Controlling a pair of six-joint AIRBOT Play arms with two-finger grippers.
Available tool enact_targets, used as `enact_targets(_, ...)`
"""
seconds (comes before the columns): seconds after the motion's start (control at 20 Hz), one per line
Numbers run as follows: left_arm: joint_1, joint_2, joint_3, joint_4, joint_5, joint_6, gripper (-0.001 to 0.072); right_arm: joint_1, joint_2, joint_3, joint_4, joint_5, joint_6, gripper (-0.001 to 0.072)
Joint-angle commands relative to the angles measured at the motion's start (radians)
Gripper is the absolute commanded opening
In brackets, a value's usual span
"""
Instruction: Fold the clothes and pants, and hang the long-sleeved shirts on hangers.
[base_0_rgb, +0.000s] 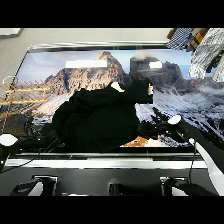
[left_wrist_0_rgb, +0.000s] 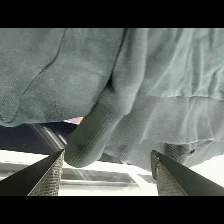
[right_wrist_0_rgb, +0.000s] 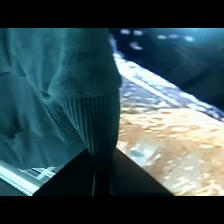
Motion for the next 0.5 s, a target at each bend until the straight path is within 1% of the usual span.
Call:
enact_targets(0.0, -0.02, -0.053, -0.001, 0.0, -0.002, 0.019, 0.062, 0.008, 0.07, -0.001, -0.029, 0.007, 0.056, 0.0039)
enact_targets(0.1, -0.055, -0.088, -0.001, 0.0, 0.002, 0.041, 0.0619, 0.008, 0.094, -0.001, -0.029, 0.022, 0.065, 0.0039)
enact_targets(0.2, -0.089, -0.12, -0.001, -0.001, 0.014, 0.041, 0.0619, 0.008, 0.098, -0.001, -0.028, 0.036, 0.073, 0.004)
enact_targets(0.3, -0.129, -0.153, -0.001, -0.001, 0.062, 0.04, 0.0616, 0.008, 0.098, -0.001, -0.027, 0.053, 0.075, 0.004)
enact_targets(0.35, -0.148, -0.168, -0.001, -0.001, 0.095, 0.04, 0.0587, 0.008, 0.098, -0.001, -0.024, 0.066, 0.075, 0.004)
enact_targets(0.4, -0.162, -0.179, 0.0, -0.003, 0.119, 0.04, 0.0377, 0.009, 0.098, -0.001, -0.016, 0.077, 0.074, 0.004)
enact_targets(0.45, -0.168, -0.182, 0.0, -0.016, 0.135, 0.047, 0.0043, 0.009, 0.101, -0.001, 0.006, 0.084, 0.072, 0.0039)
